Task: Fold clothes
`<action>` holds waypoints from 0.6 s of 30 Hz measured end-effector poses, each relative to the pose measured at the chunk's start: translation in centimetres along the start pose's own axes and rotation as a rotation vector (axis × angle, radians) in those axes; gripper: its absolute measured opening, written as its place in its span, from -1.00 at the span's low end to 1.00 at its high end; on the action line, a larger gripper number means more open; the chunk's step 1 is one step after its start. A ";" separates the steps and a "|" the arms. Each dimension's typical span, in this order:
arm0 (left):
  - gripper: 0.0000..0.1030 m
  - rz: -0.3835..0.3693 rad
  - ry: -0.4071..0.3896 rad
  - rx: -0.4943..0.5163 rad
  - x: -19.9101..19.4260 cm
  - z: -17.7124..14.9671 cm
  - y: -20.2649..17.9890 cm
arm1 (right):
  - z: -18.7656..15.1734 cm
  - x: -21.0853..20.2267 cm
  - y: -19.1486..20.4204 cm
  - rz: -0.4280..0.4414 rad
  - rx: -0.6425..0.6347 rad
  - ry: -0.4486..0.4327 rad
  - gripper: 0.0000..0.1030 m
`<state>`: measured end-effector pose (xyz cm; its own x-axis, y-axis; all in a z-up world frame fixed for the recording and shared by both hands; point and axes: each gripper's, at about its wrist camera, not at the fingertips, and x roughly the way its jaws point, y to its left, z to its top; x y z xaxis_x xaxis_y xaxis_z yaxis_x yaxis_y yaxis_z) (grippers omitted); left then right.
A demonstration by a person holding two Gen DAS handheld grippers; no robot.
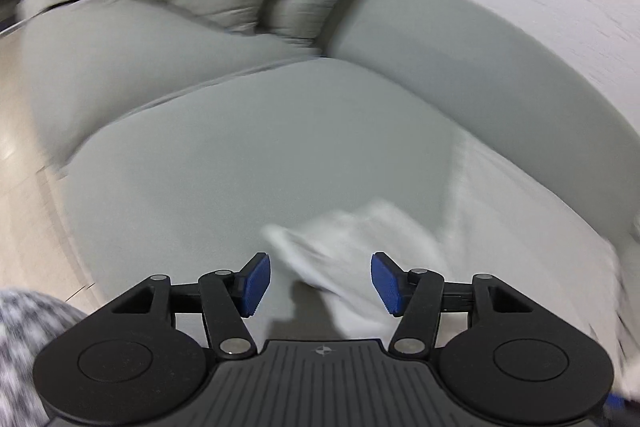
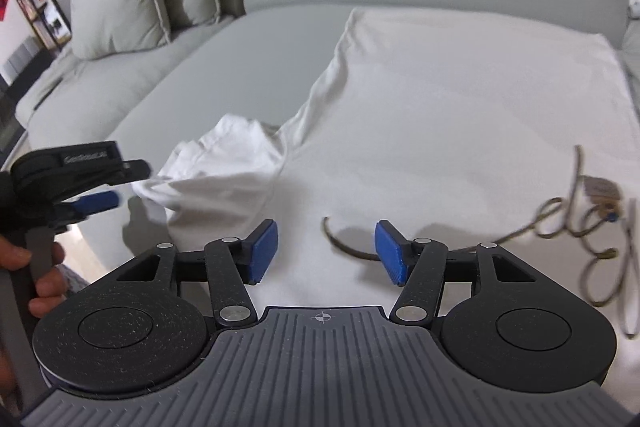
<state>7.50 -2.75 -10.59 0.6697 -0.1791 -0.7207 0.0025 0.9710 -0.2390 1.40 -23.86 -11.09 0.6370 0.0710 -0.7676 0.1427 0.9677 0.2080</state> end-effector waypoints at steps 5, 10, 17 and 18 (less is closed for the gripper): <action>-0.12 -0.106 0.054 0.265 0.1 -3.6 -7.0 | -0.7 -1.7 -3.1 -0.058 0.058 0.008 0.17; -0.39 -0.107 0.125 0.328 1.7 -6.5 -8.9 | -1.4 -1.6 -5.5 -0.122 0.090 0.059 -0.28; -0.46 -0.050 0.198 0.456 0.9 -8.8 -8.9 | -4.7 -1.2 -5.2 -0.137 0.003 0.127 -0.28; -0.46 -0.042 0.211 0.446 0.6 -8.7 -8.8 | -5.1 -1.5 -4.6 -0.152 -0.030 0.134 -0.27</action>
<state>1.37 -12.82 -14.57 0.4974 -0.2026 -0.8435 0.3746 0.9272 -0.0018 -4.13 -27.20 -13.98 0.5028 -0.0472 -0.8631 0.2055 0.9764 0.0663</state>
